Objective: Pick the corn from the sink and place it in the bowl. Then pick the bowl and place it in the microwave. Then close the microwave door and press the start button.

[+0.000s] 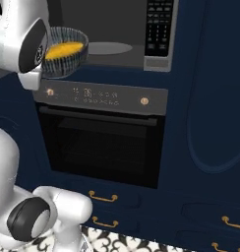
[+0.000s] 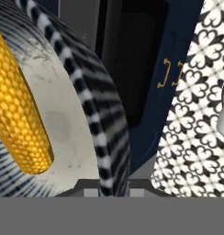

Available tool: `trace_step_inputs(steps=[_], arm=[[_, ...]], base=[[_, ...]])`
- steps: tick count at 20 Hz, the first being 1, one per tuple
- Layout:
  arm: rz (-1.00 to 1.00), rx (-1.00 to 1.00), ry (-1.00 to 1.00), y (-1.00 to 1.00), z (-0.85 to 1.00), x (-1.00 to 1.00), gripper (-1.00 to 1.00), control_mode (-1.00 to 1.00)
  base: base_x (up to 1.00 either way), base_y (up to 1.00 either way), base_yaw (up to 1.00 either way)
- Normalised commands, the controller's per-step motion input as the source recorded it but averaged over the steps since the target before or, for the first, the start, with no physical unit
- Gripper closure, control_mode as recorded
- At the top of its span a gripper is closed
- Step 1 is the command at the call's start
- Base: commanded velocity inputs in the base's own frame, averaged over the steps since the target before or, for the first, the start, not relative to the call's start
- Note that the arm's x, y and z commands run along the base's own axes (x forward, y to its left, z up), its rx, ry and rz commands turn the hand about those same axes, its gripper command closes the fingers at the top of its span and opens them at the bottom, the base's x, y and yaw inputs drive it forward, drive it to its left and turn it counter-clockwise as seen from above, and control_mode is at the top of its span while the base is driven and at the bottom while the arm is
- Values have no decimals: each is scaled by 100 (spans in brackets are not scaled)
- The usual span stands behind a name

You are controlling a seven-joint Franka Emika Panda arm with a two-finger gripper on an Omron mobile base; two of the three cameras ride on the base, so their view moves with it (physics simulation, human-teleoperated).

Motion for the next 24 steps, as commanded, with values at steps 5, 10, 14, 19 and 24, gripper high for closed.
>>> trace_step_inputs(steps=[5,10,14,19,24], arm=[[0,0,-17,-1,3,100,100,-100],[-4,0,-3,0,-14,100,100,-100],[-6,1,0,-1,-8,100,100,-100],[-4,1,-4,0,-2,100,100,-100],[0,0,-12,0,-25,100,100,-100]], base=[[0,0,0],[0,0,0],[0,0,0],[0,0,0],[0,0,0]])
